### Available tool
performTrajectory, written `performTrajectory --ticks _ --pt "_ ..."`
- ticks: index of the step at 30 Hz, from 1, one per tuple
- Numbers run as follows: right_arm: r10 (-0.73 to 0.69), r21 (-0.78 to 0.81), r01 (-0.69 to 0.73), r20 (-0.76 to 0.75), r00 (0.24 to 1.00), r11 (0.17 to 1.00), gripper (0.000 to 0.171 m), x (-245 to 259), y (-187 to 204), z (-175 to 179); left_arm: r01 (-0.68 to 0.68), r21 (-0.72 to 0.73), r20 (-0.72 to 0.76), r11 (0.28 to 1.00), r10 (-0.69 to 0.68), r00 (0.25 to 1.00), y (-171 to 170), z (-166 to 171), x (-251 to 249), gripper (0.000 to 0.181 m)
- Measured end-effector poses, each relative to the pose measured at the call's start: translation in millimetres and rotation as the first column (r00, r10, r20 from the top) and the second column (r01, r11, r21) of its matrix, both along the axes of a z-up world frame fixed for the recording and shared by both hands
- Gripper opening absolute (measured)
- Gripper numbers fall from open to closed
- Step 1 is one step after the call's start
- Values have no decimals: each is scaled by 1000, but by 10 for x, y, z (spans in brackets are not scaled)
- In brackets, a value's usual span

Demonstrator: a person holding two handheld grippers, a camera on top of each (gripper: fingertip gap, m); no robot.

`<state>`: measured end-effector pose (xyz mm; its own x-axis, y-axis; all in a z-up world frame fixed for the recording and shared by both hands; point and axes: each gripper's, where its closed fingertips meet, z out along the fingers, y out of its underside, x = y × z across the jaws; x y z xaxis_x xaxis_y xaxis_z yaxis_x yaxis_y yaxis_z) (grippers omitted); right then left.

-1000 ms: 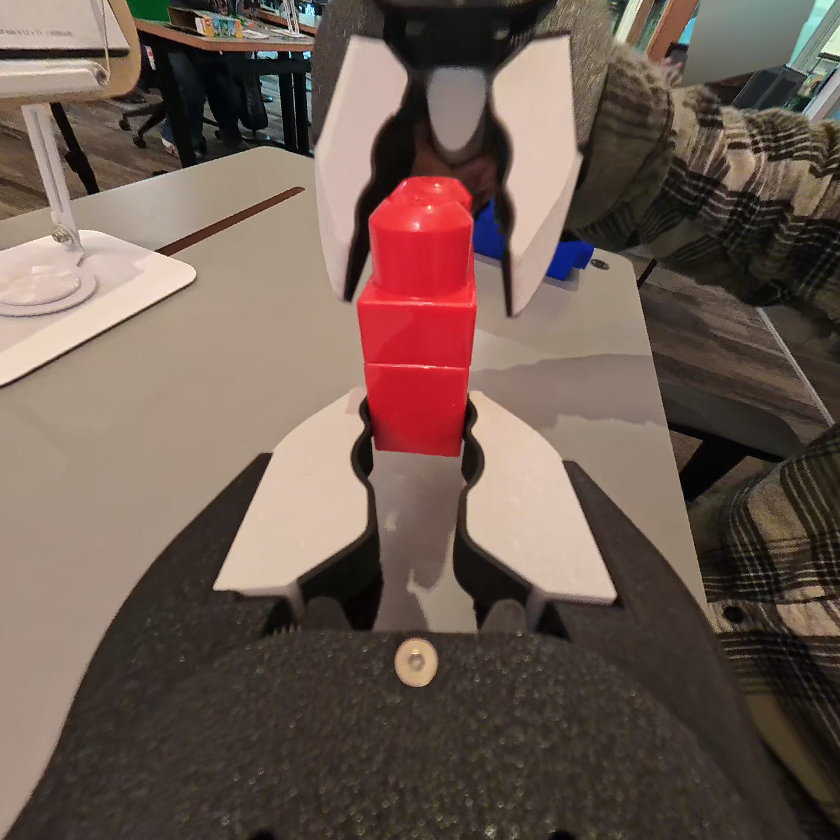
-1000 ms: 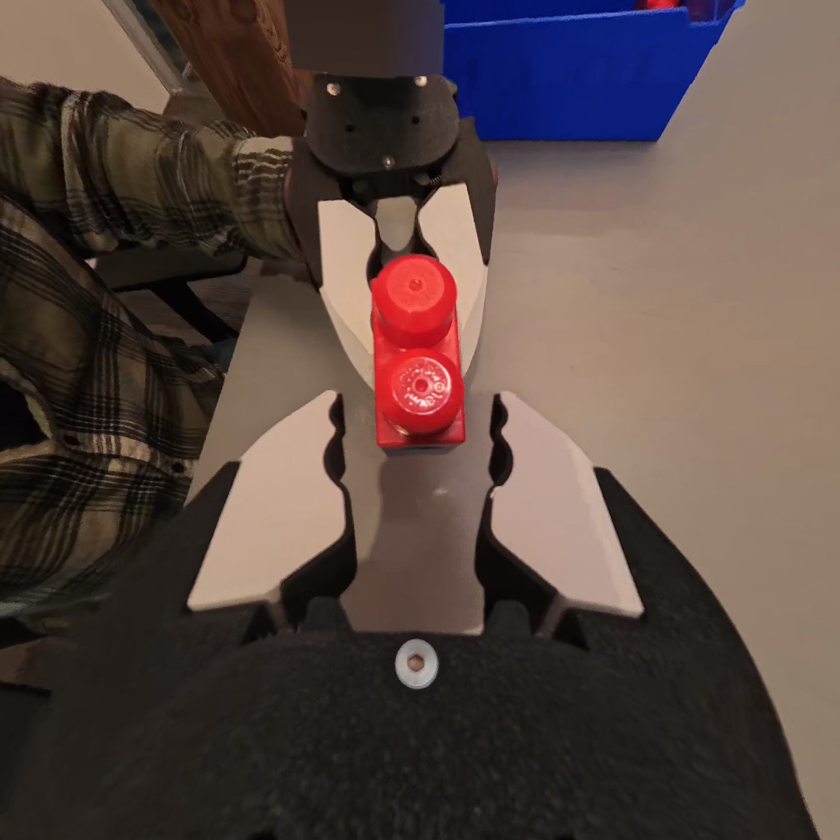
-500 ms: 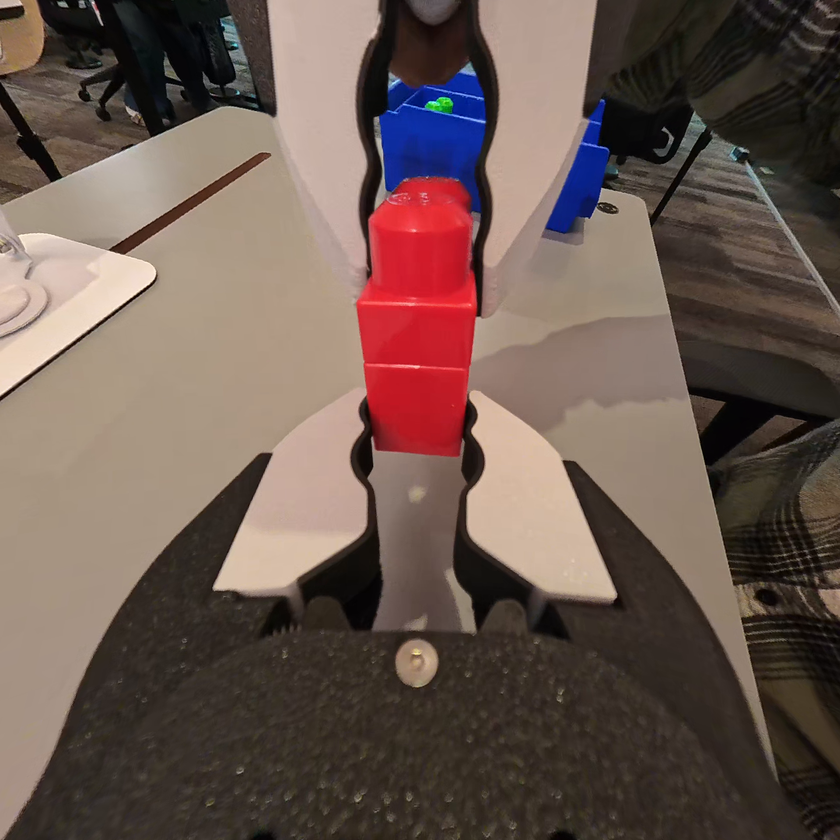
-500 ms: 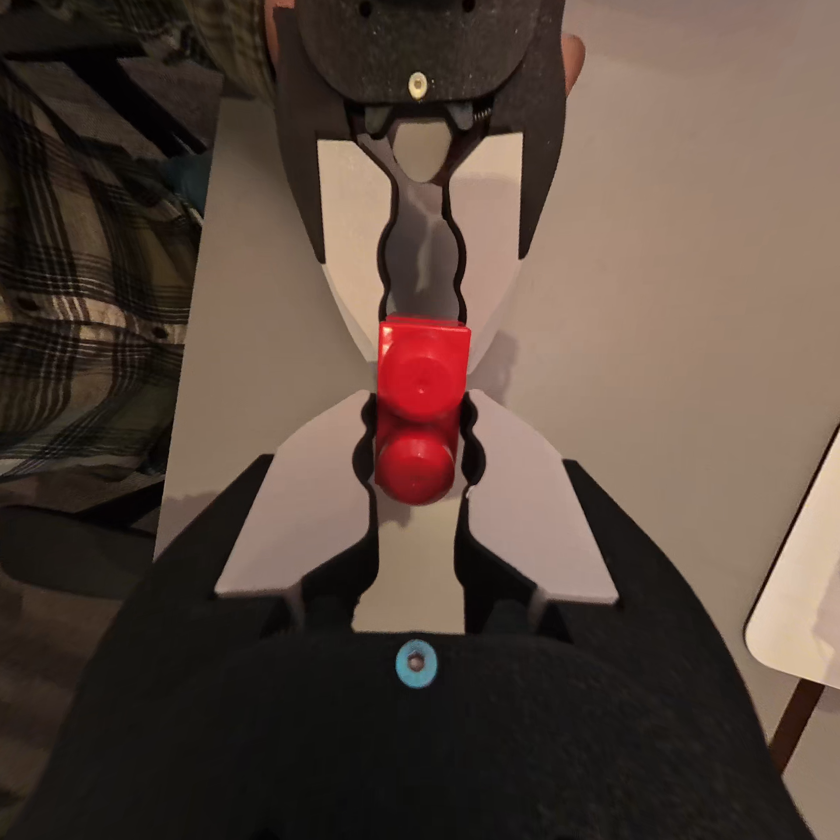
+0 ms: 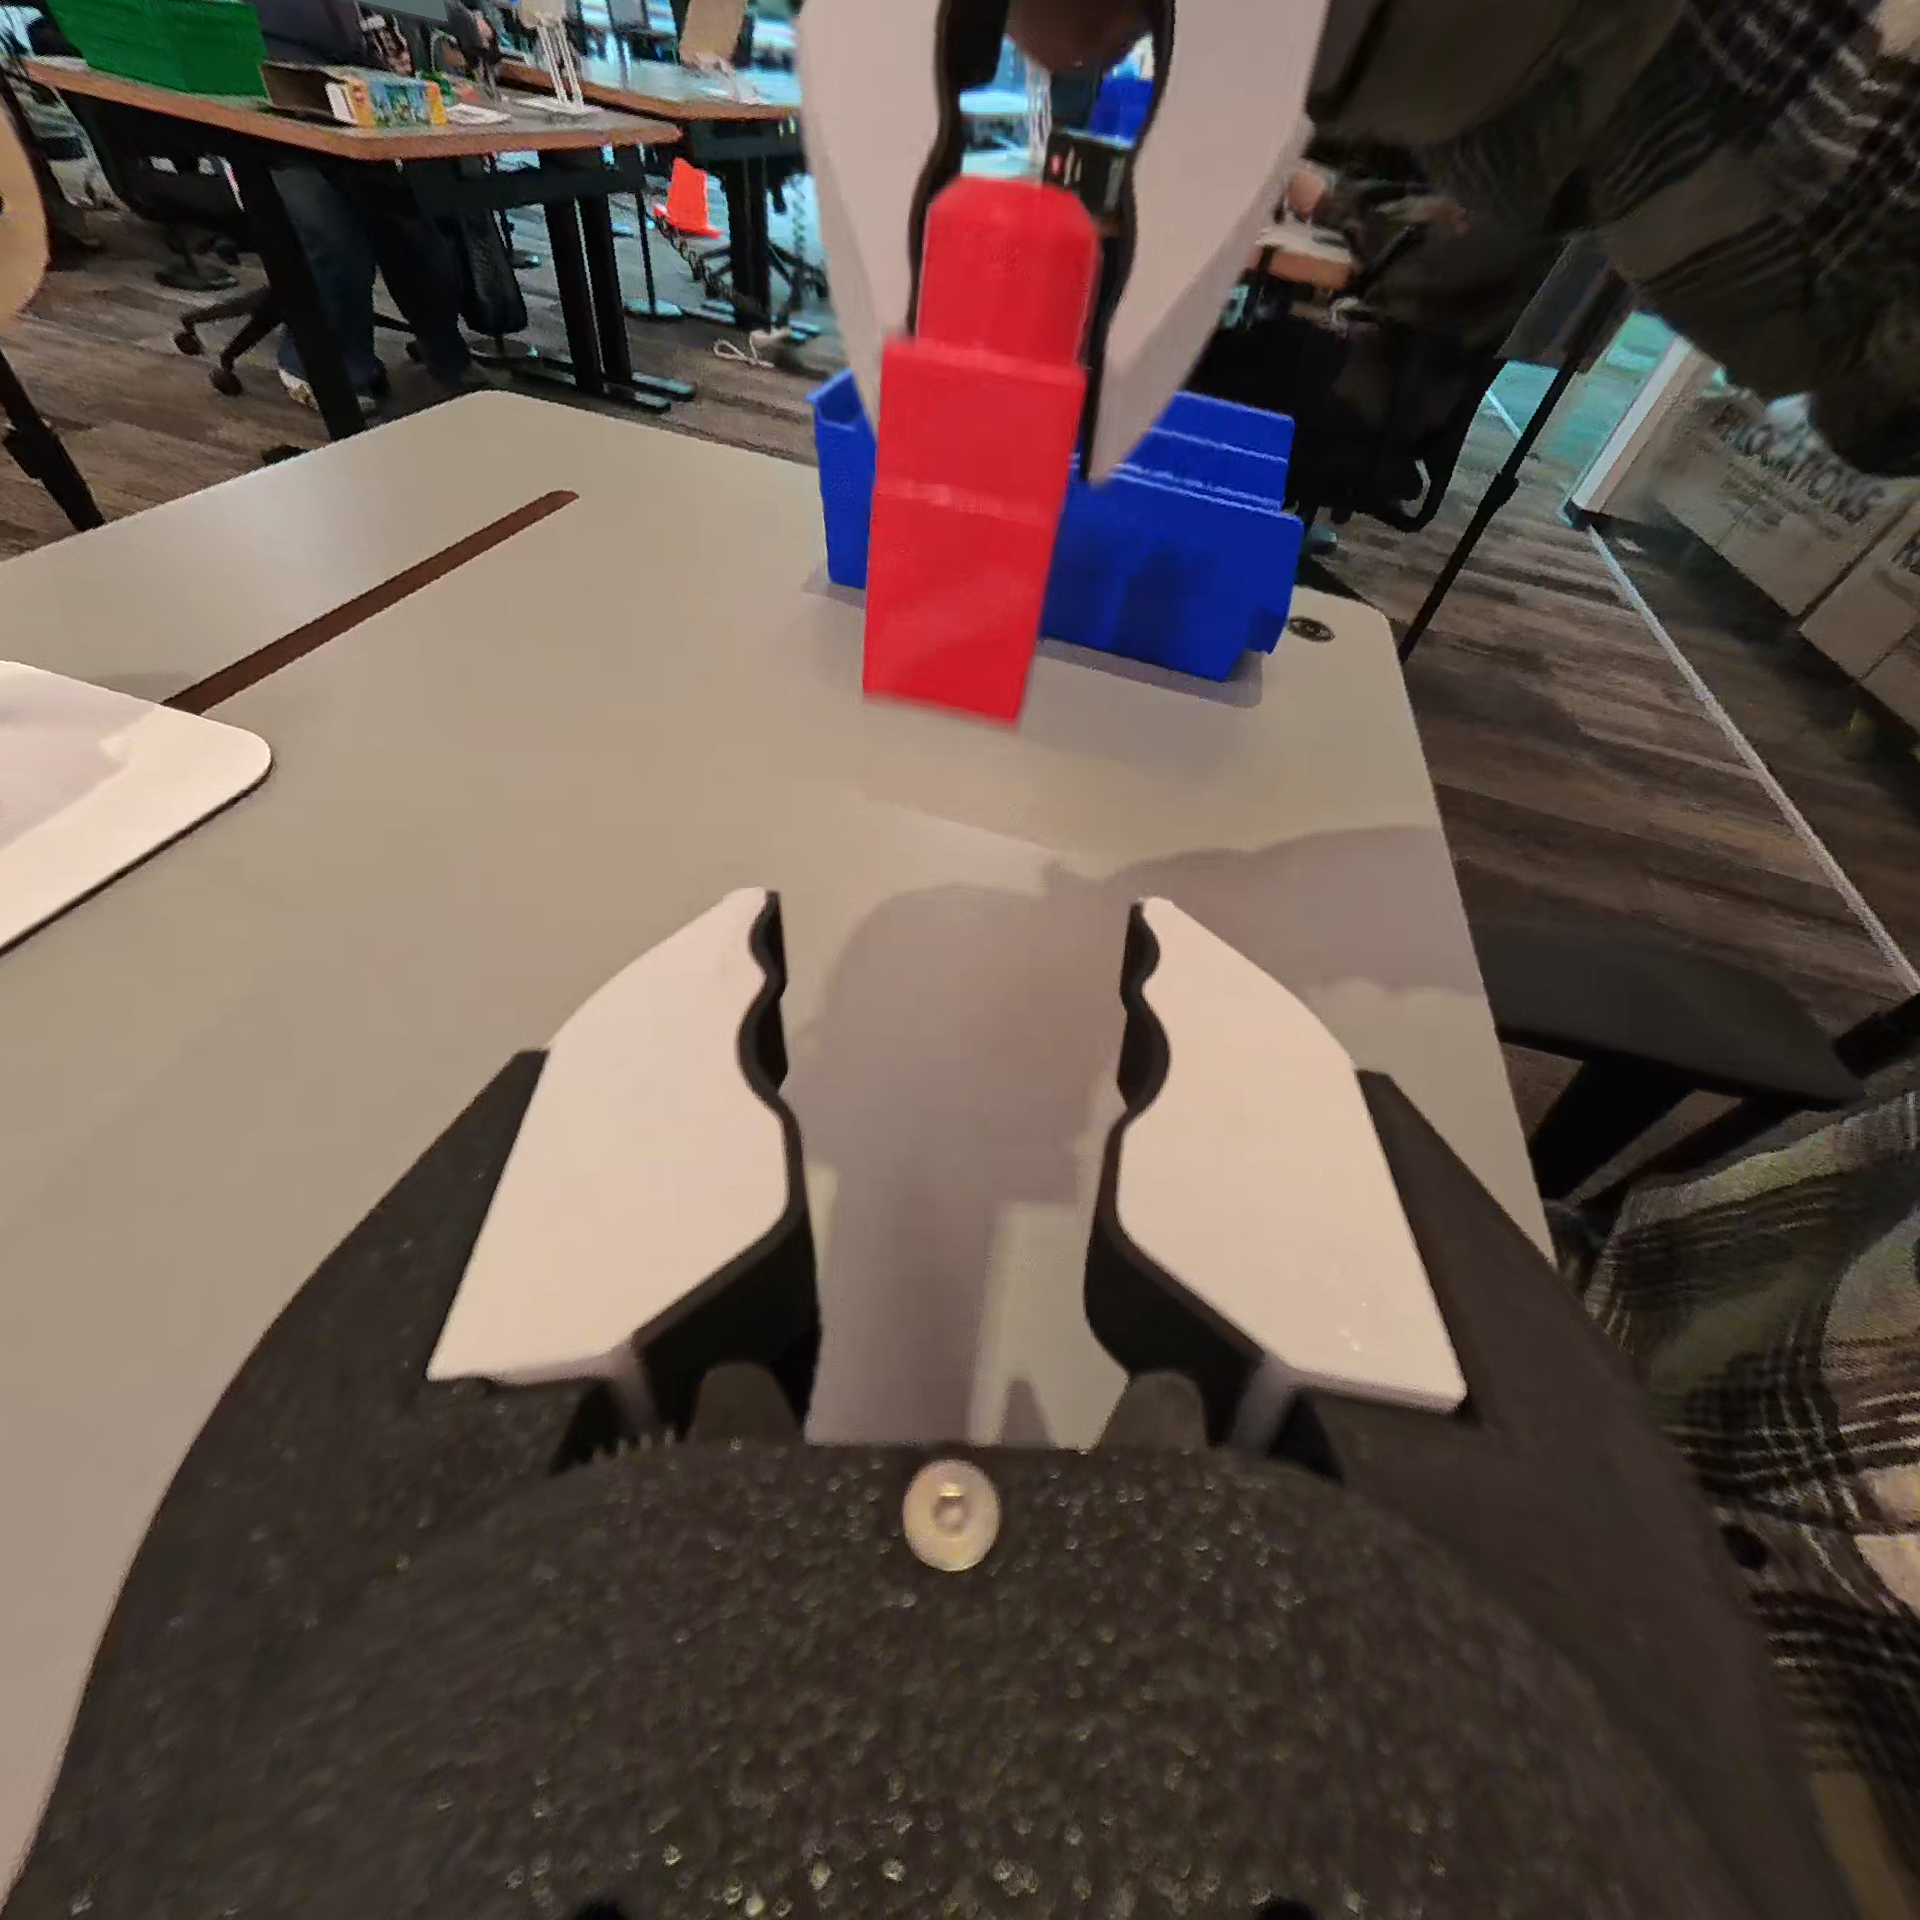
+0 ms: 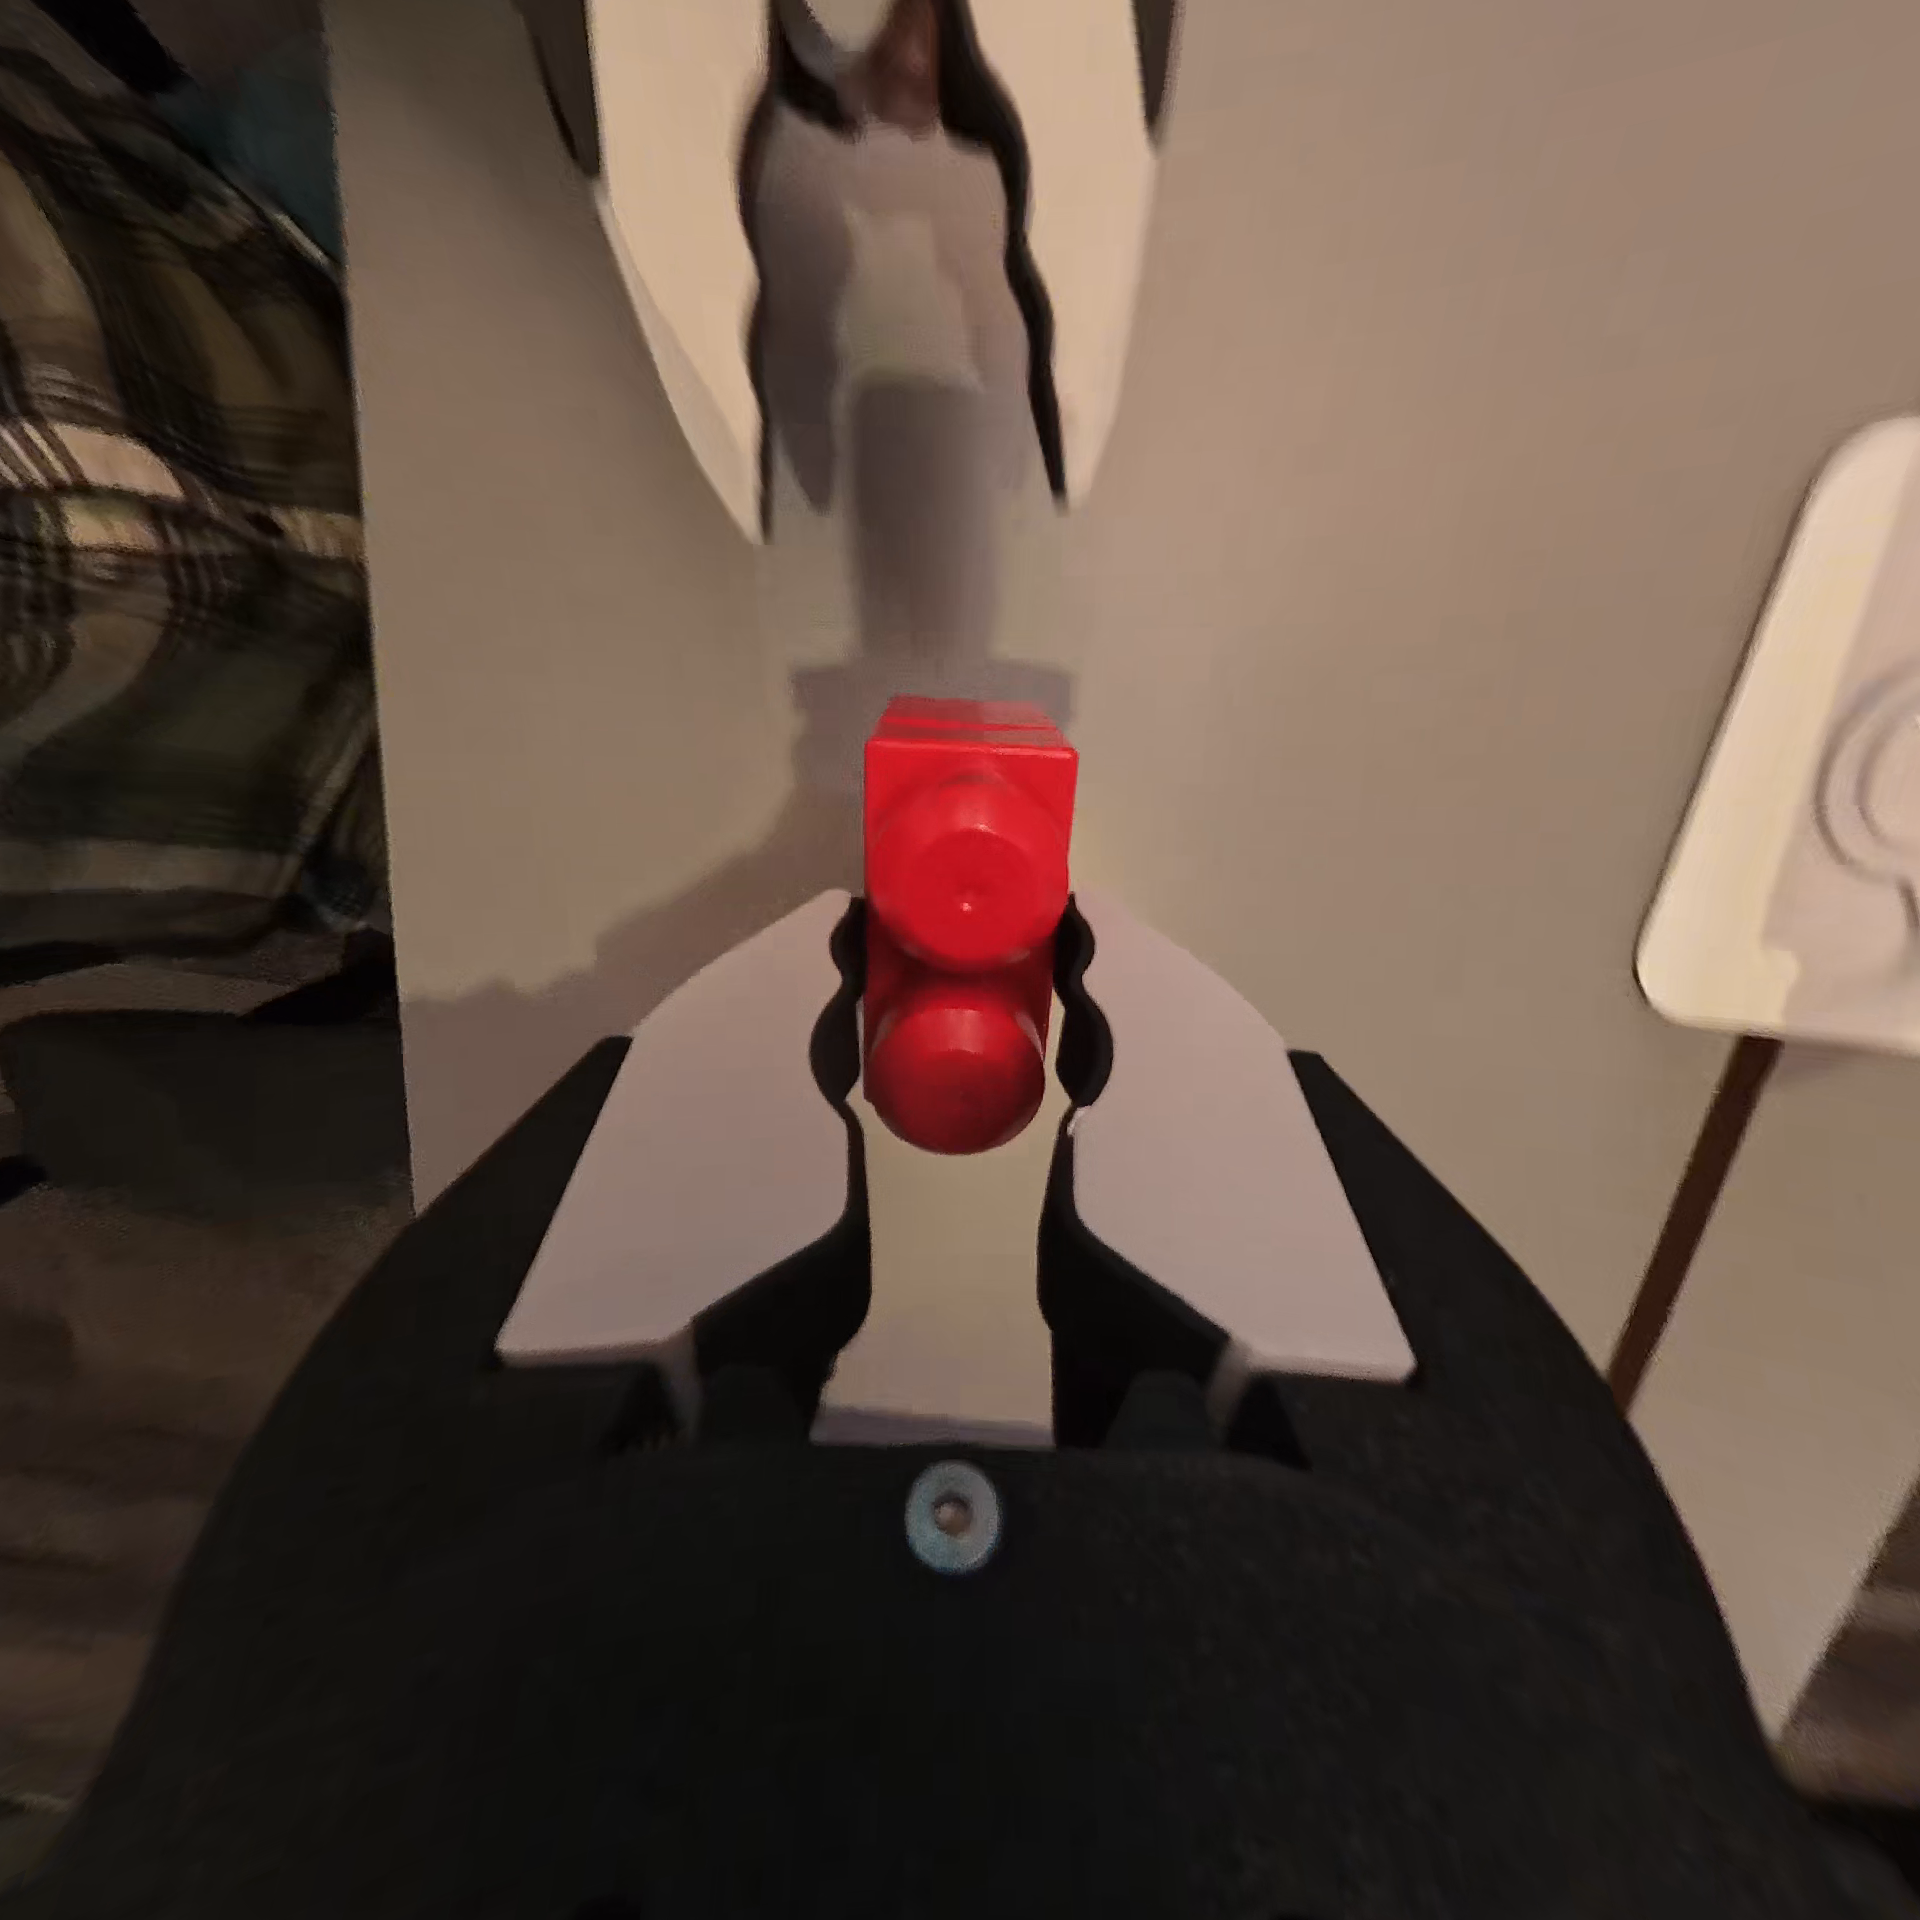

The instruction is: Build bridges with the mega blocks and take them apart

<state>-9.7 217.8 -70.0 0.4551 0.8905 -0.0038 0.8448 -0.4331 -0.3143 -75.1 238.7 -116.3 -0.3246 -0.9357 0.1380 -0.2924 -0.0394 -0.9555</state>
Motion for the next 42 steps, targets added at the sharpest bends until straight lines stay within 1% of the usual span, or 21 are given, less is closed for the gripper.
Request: performTrajectory --ticks 2,7,11,15,17,20,22,25,28,30,37,42 --pt "-54 33 53 46 997 998 34 362 -165 139 -4 -7 19 1000 5 1000 -40 27 -66 66" --pt "-222 111 208 140 965 972 34 1373 -670 475 -27 -55 75 998 32 997 -125 138 -291 67" --pt "-332 151 307 190 924 940 34 2164 -1088 615 -48 -86 80 995 55 995 -207 179 -408 69" --pt "-417 158 389 240 876 908 34 2909 -1480 536 -63 -90 71 994 70 995 -336 164 -482 70" --pt "-453 145 429 266 851 892 34 3241 -1655 410 -80 -94 70 992 87 994 -374 139 -507 69" --pt "-470 129 452 266 842 883 34 3608 -1826 156 -113 -117 64 987 121 991 -399 89 -526 69" --pt "-456 105 444 253 853 890 34 3758 -1898 -58 -135 -126 54 983 142 988 -397 58 -533 68" --pt "-391 64 390 275 878 919 34 3916 -1979 -391 -159 -127 52 979 167 985 -393 61 -542 65" --pt "-365 23 373 265 892 928 34 3975 -1990 -659 -183 -111 40 977 188 981 -395 61 -532 64" --pt "-325 0 338 276 905 941 34 3998 -1982 -807 -188 -99 33 977 192 981 -412 53 -507 64" --pt "-275 -62 303 277 921 951 35 4019 -1883 -1100 -156 -54 -20 986 156 988 -536 -46 -374 64" --pt "-258 -87 290 268 928 953 35 4026 -1831 -1246 -135 -31 -32 990 134 990 -599 -81 -344 64"
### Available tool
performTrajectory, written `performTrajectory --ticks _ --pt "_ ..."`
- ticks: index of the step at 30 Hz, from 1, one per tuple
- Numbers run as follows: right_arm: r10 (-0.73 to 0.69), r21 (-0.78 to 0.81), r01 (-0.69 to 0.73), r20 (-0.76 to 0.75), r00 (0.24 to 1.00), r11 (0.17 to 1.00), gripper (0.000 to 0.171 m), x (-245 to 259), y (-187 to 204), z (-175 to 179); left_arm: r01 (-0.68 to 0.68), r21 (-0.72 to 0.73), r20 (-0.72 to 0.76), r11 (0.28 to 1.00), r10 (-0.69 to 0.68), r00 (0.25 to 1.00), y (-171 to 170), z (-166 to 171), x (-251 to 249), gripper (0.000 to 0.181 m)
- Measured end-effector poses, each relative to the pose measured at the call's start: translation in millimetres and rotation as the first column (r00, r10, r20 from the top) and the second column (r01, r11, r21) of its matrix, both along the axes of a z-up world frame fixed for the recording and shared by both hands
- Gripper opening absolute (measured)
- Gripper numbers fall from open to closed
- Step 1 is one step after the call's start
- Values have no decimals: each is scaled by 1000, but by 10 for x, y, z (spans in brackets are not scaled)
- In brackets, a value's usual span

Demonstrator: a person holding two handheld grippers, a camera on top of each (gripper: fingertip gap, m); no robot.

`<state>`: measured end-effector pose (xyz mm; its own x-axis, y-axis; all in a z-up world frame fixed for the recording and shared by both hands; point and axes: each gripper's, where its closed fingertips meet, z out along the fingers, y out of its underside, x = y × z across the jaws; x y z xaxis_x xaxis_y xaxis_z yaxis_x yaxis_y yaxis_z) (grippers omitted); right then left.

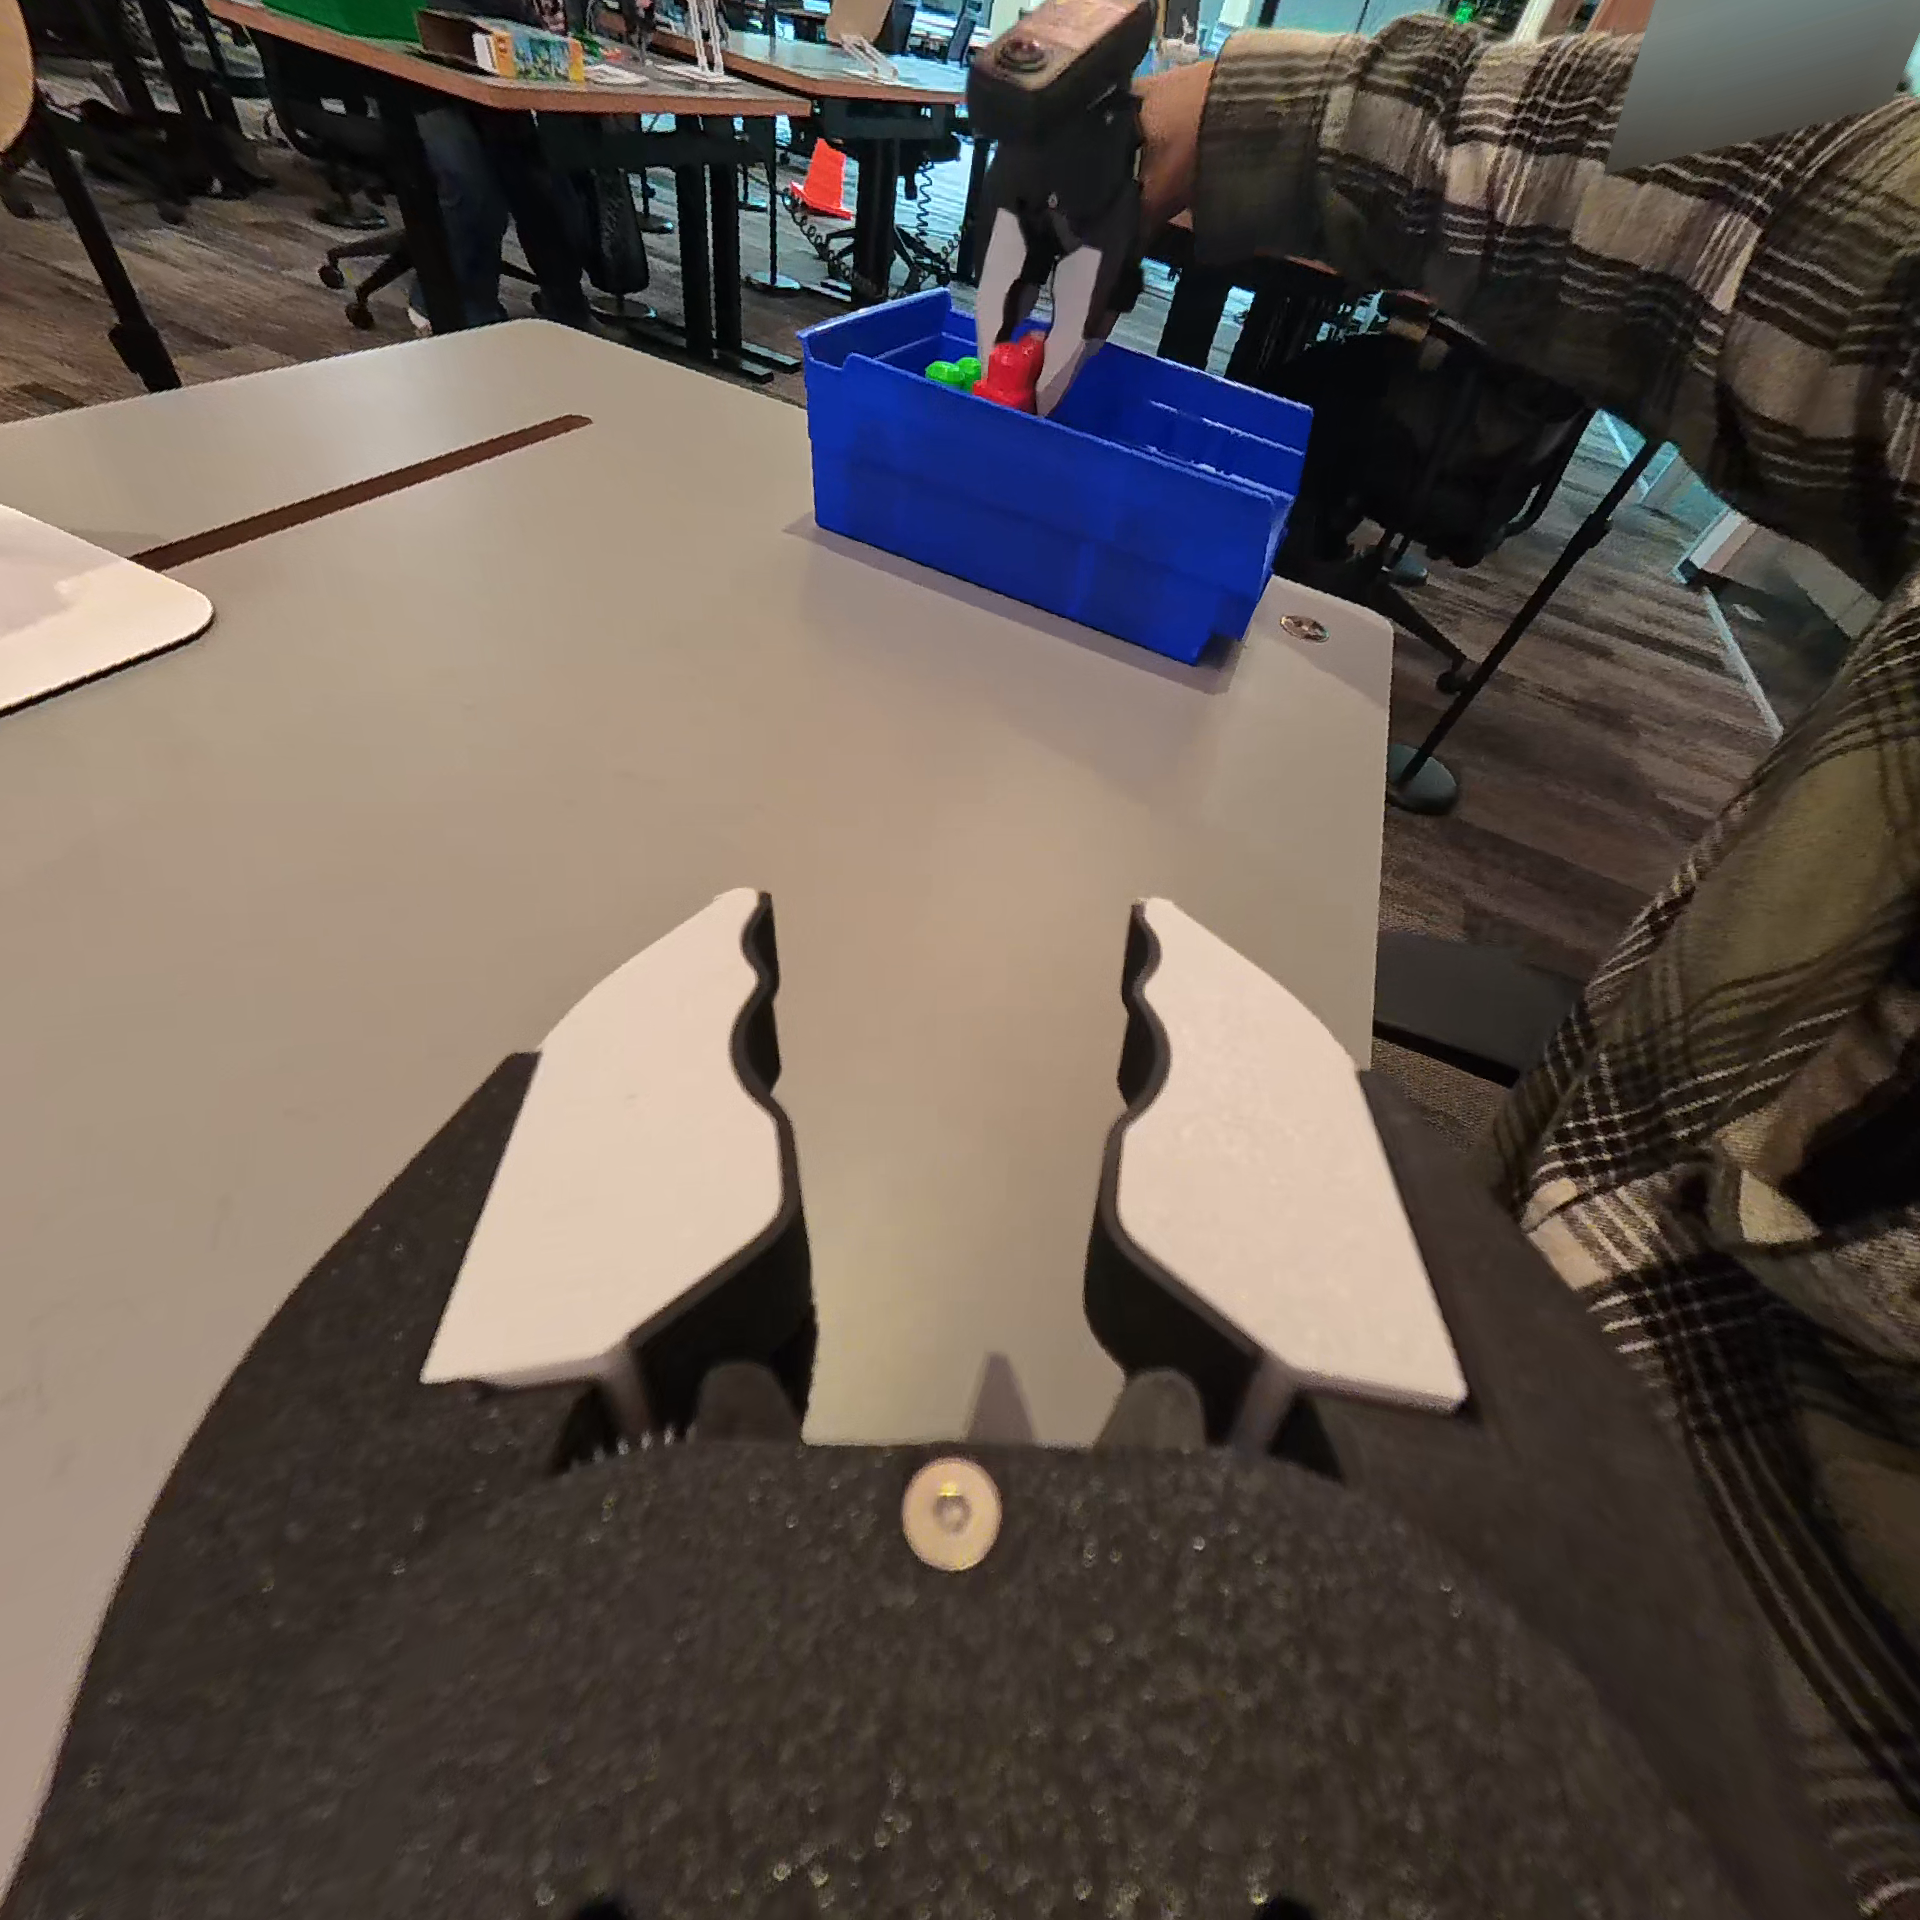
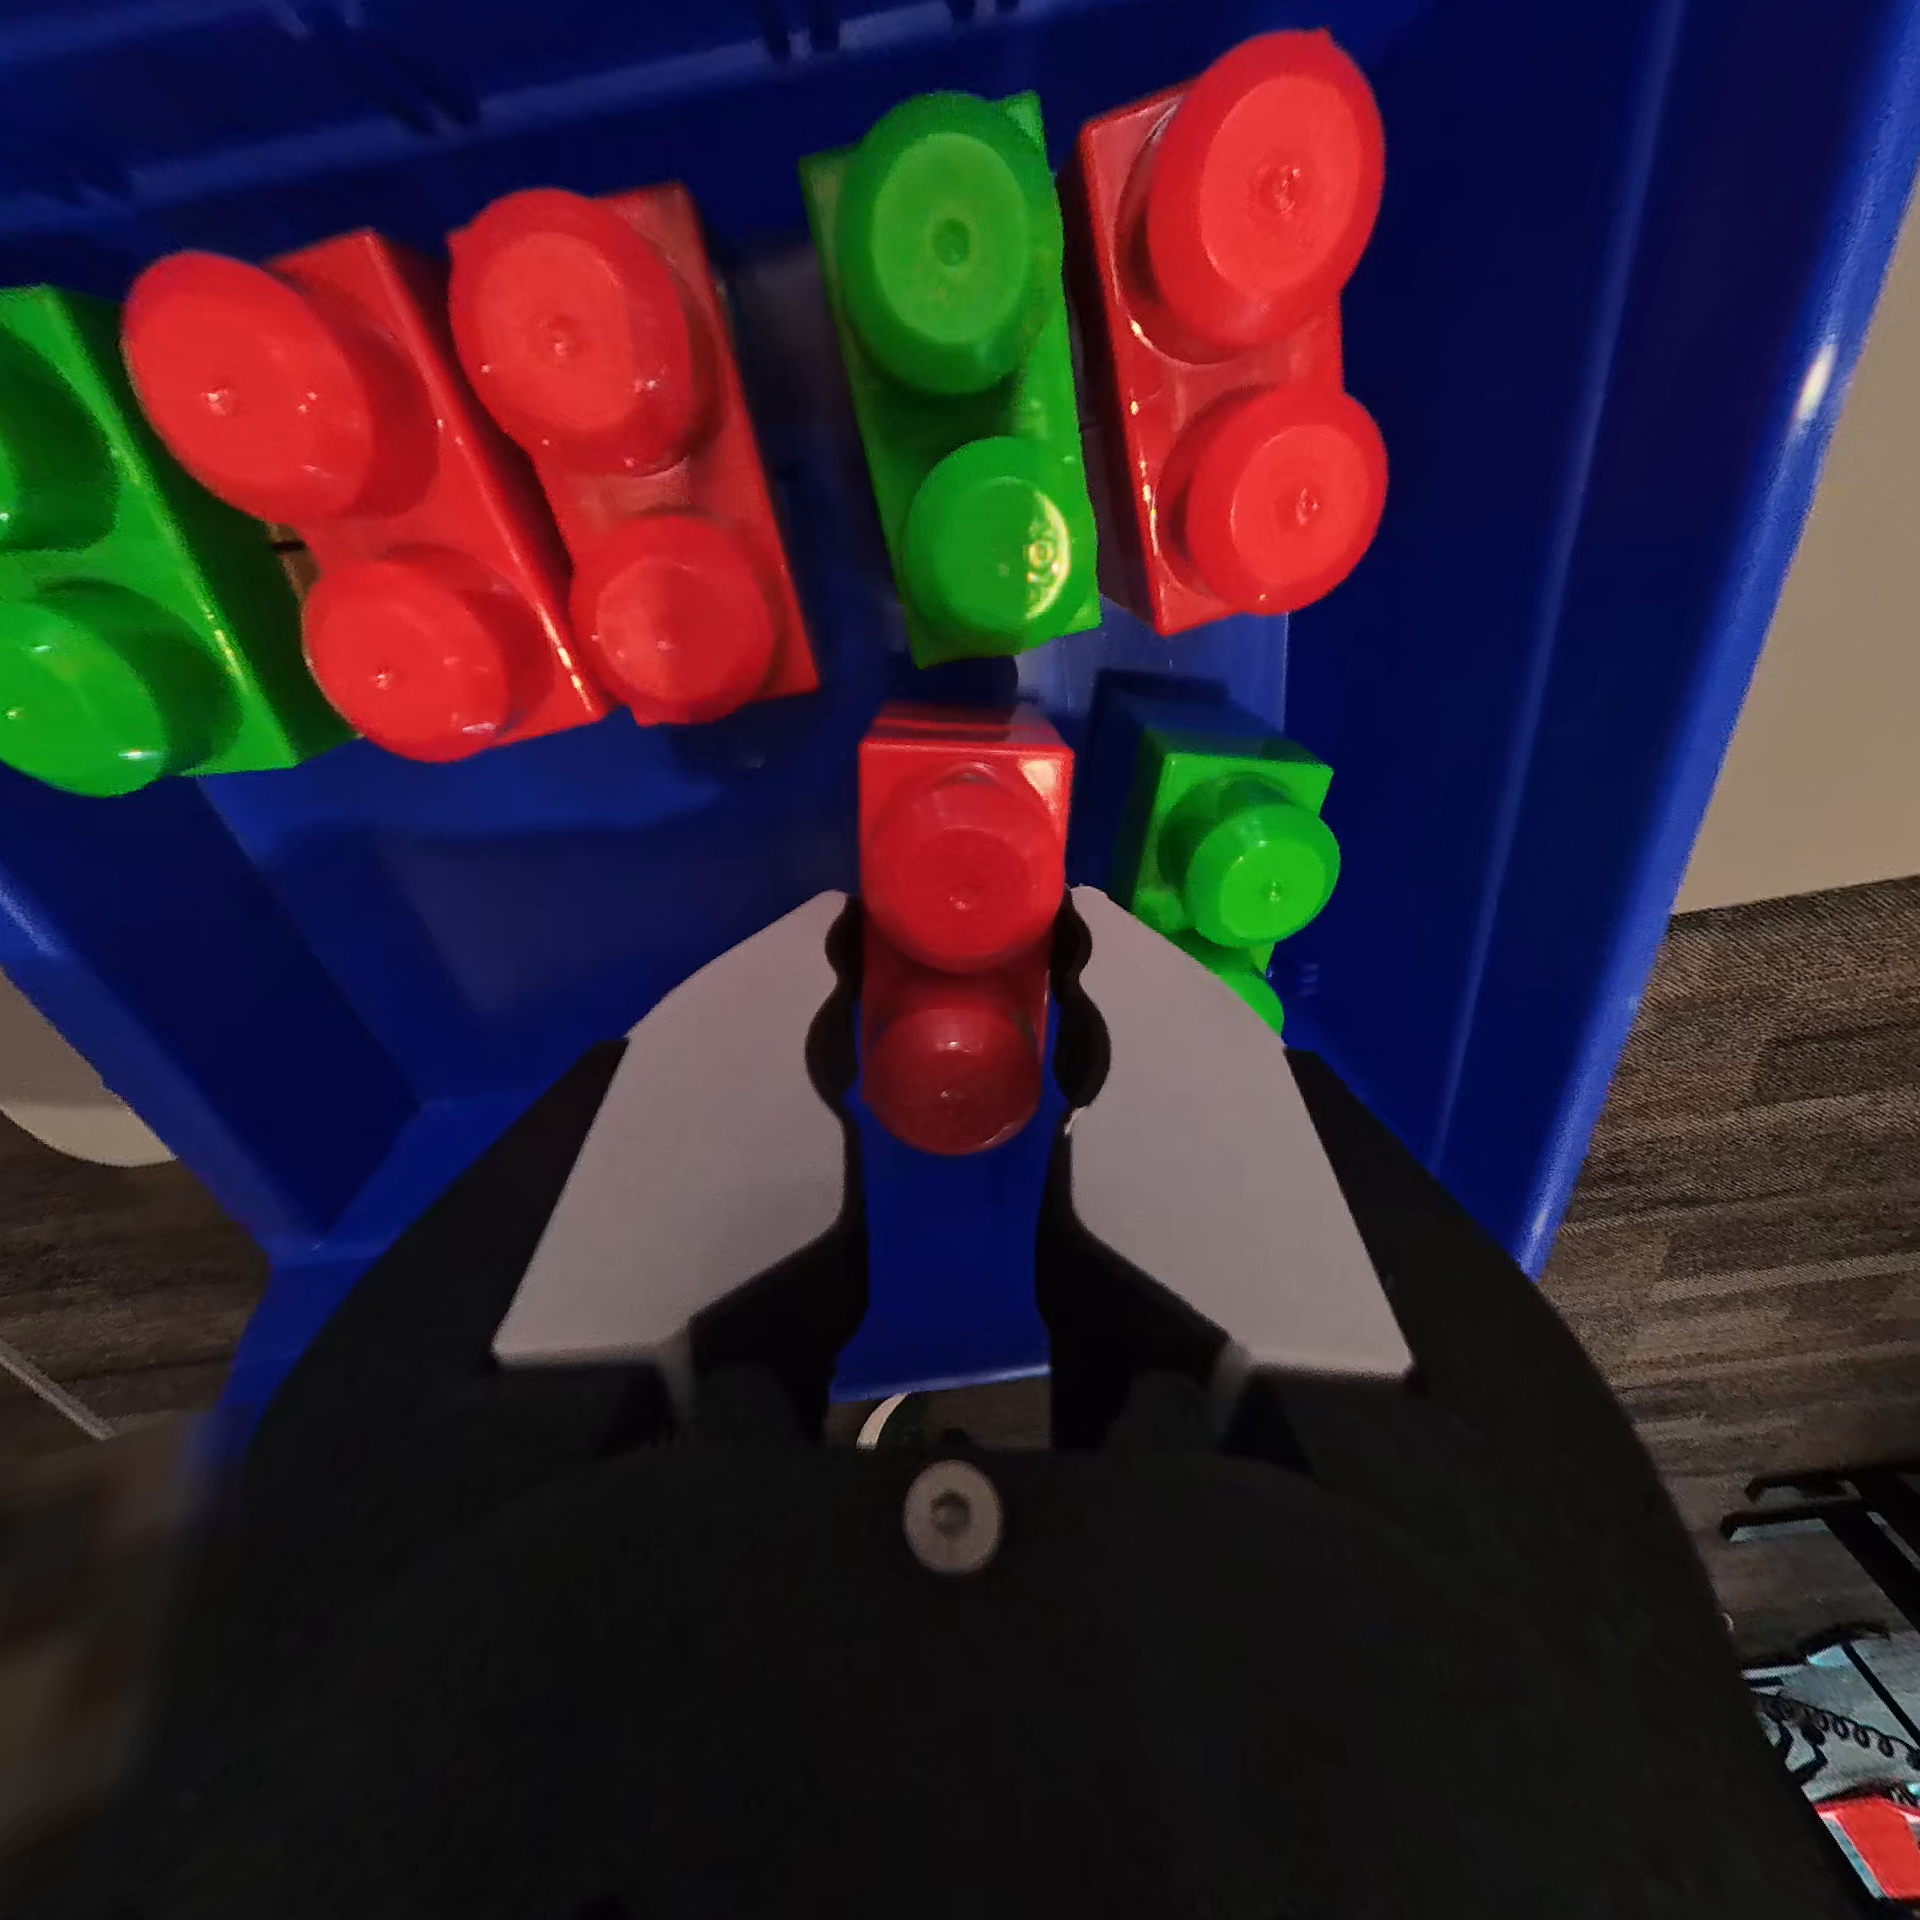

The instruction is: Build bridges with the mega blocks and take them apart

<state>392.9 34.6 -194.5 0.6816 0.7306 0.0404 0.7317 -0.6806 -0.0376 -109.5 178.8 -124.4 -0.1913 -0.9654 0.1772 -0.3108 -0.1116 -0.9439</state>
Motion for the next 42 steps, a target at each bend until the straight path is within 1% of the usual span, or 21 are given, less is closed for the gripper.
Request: performTrajectory --ticks 10,17,19,23,27,30,32,34,36,39,41,42 --pt "29 0 -29 5 1000 1000 35 85 -26 -234 -8 -22 1 1000 8 1000 7 -19 -7 63" --pt "55 18 -56 44 998 998 36 134 -20 -249 5 -23 -4 1000 -5 1000 -37 -36 26 63" --pt "45 39 -46 43 998 998 45 134 6 -205 10 -23 -5 1000 -11 1000 -53 -38 32 63" --pt "40 50 -43 57 998 998 58 124 7 -64 18 -16 4 1000 -18 1000 -79 -8 26 63" --pt "28 86 -36 90 996 996 65 94 5 184 -1 -7 33 1000 2 999 -36 59 -20 64" --pt "-31 162 16 94 995 987 77 42 33 453 -42 -2 46 999 42 998 64 100 -100 65" --pt "-66 235 48 72 995 971 83 -61 79 646 -75 -1 51 997 75 996 150 125 -188 66" --pt "-102 305 93 14 995 948 91 -226 134 825 -109 2 52 994 109 993 241 137 -300 68" --pt "-154 364 160 -45 987 918 102 -395 207 992 -155 10 60 988 154 986 350 160 -437 70" --pt "-245 410 272 -117 962 871 134 -664 309 1218 -226 32 79 974 223 972 531 240 -704 74" --pt "-304 412 334 -137 943 848 146 -858 351 1345 -280 68 86 958 274 958 689 333 -942 78" --pt "-334 419 360 -136 933 834 146 -950 372 1414 -308 89 80 947 302 950 786 391 -1088 79"
